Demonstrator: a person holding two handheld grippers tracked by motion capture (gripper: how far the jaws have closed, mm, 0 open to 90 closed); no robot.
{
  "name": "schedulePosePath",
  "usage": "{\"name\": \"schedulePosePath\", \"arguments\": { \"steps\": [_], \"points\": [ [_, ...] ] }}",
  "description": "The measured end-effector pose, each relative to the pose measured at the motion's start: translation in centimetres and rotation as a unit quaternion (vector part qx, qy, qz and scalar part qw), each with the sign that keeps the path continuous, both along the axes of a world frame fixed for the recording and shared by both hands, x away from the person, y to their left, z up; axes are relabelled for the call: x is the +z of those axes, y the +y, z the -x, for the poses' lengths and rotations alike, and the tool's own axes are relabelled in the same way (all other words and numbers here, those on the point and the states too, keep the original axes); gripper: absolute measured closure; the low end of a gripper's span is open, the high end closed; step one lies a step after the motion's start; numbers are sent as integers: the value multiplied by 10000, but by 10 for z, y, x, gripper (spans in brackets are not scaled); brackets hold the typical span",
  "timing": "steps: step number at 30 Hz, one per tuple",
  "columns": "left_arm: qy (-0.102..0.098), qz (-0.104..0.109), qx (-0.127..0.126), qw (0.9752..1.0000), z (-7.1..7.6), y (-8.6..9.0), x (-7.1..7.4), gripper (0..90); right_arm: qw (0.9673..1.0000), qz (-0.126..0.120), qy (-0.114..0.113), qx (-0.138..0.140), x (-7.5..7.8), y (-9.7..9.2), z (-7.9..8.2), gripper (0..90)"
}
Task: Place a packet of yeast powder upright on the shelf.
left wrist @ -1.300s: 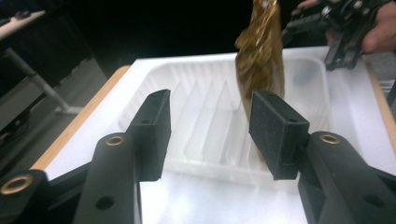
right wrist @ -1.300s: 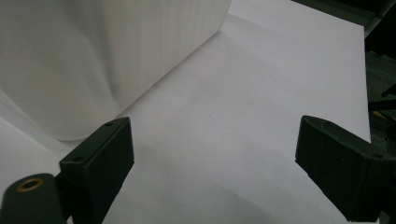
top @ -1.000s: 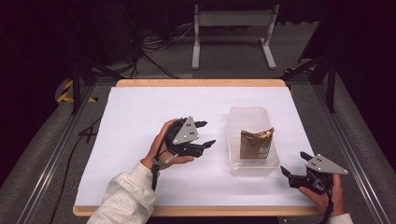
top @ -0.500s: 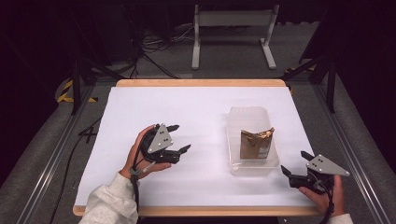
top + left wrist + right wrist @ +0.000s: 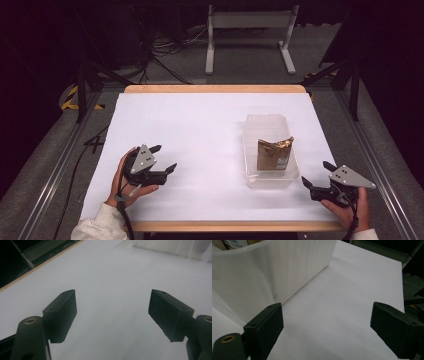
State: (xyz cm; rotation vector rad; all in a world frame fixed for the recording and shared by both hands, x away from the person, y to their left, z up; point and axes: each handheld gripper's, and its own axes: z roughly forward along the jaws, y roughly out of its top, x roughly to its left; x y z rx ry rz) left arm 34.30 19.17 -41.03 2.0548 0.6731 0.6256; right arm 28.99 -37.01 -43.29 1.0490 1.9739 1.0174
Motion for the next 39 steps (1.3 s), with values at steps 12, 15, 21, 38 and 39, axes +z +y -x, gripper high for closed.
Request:
{"name": "schedulePosePath", "arguments": {
  "steps": [12, 15, 21, 38, 39],
  "points": [
    [91, -191, 839, 9962, 18, 50, -25, 166, 10000, 24, -26, -21, 0, 0, -1, 118],
    [90, -95, 1029, 9946, 23, 62, -29, 154, 10000, 22, -22, -37, 0, 0, -1, 118],
    [17, -21, 1255, 9921, 30, 79, -33, 129, 10000, 29, -33, -43, 0, 1, -1, 118],
    [18, 584, 1661, 9844, 39, 102, -40, 90, 9998, 48, -108, -183, 1, -1, -3, 115],
    [35, 642, 1630, 9845, 39, 102, -40, 88, 9997, 33, -116, -203, 2, -1, -3, 115]
  ]
}}
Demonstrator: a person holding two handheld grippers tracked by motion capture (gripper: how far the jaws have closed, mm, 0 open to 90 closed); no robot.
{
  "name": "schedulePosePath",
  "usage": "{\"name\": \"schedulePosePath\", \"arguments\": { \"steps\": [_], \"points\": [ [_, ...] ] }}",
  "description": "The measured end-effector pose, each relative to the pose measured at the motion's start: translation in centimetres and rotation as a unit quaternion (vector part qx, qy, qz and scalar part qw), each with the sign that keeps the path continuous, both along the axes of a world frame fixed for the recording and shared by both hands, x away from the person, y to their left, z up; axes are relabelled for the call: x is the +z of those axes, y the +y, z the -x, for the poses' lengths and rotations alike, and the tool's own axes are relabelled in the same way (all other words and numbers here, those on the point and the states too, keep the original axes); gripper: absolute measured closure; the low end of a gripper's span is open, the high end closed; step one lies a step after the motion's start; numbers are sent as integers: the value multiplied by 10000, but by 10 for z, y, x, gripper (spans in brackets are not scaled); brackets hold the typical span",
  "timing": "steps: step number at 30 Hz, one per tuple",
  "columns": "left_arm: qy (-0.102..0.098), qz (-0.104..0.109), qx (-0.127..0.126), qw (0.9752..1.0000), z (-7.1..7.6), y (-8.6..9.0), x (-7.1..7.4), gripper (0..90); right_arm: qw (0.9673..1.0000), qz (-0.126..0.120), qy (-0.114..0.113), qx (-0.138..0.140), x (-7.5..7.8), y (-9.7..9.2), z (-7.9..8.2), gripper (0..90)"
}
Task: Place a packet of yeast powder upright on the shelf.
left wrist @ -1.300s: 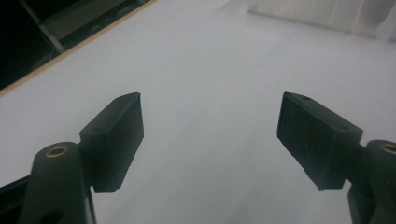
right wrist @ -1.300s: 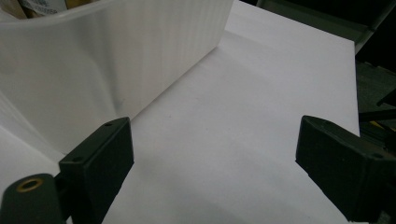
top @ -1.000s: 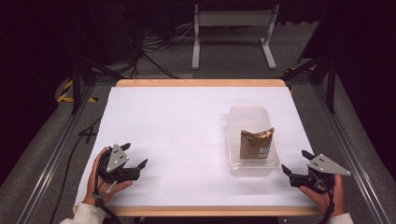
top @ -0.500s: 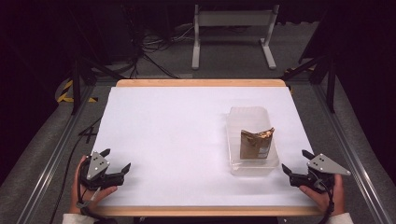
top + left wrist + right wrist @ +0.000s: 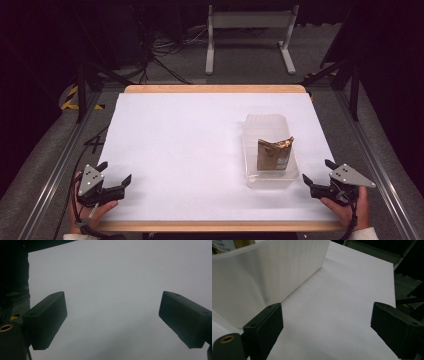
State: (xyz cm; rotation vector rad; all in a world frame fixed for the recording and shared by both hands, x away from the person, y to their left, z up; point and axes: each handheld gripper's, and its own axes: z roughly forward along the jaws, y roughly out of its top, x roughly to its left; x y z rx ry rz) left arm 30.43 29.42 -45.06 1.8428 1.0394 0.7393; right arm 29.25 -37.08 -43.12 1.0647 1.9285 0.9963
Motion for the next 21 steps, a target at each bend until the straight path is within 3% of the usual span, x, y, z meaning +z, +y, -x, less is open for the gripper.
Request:
{"name": "schedulePosePath", "arguments": {
  "steps": [4, 21],
  "points": [
    [10, 50, 10, 10000, -1, 2, -1, 90, 10000, 22, -1, 4, 0, 0, 0, 115],
    [63, -142, 1, 9999, -2, -3, -2, 84, 10000, 59, 50, 9, -1, 0, -1, 116]
  ]
}}
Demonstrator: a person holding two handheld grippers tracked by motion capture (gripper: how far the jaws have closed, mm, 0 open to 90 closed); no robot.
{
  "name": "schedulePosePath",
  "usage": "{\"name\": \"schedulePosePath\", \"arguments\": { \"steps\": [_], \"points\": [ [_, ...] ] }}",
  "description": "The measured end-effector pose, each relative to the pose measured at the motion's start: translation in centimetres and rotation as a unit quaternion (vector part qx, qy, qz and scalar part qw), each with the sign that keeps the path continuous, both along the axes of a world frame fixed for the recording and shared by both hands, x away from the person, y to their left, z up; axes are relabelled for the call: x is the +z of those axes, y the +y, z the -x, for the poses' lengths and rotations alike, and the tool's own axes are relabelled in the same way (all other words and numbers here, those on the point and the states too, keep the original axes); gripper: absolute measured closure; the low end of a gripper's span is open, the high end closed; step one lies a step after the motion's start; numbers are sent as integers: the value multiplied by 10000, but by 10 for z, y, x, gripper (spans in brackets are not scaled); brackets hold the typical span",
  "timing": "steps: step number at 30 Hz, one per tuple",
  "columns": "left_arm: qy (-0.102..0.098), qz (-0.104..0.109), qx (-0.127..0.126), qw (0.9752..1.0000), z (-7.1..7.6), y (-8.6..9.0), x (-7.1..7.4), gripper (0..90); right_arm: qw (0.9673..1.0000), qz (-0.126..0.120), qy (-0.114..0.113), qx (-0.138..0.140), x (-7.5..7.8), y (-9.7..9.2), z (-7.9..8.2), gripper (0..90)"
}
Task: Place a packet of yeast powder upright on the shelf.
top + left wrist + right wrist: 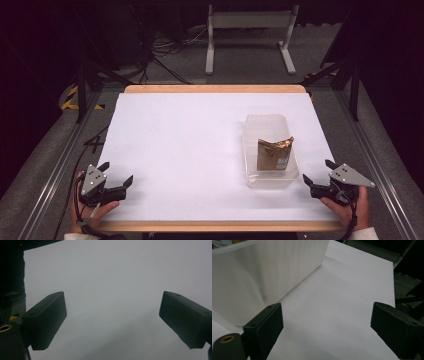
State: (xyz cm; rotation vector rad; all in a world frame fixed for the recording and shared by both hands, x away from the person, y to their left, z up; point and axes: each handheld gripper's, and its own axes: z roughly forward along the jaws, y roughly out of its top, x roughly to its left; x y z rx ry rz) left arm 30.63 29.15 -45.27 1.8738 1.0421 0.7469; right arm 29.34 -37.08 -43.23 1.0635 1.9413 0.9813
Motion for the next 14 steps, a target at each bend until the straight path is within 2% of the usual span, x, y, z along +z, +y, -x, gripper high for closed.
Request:
{"name": "schedulePosePath", "arguments": {
  "steps": [4, 7, 11, 14],
  "points": [
    [5, -115, -8, 9999, 0, -2, 0, 80, 10000, 1, -17, 19, 1, 0, 0, 116],
    [61, -281, 2, 9996, -1, -4, 0, 78, 10000, 11, 8, 37, 0, 0, 0, 117],
    [59, -304, -26, 9995, -2, -6, 0, 78, 10000, 0, 4, 19, 0, -1, 0, 118],
    [73, -245, -37, 9997, -2, -5, -1, 77, 10000, -19, 19, 3, 0, -2, -1, 118]
  ]
}}
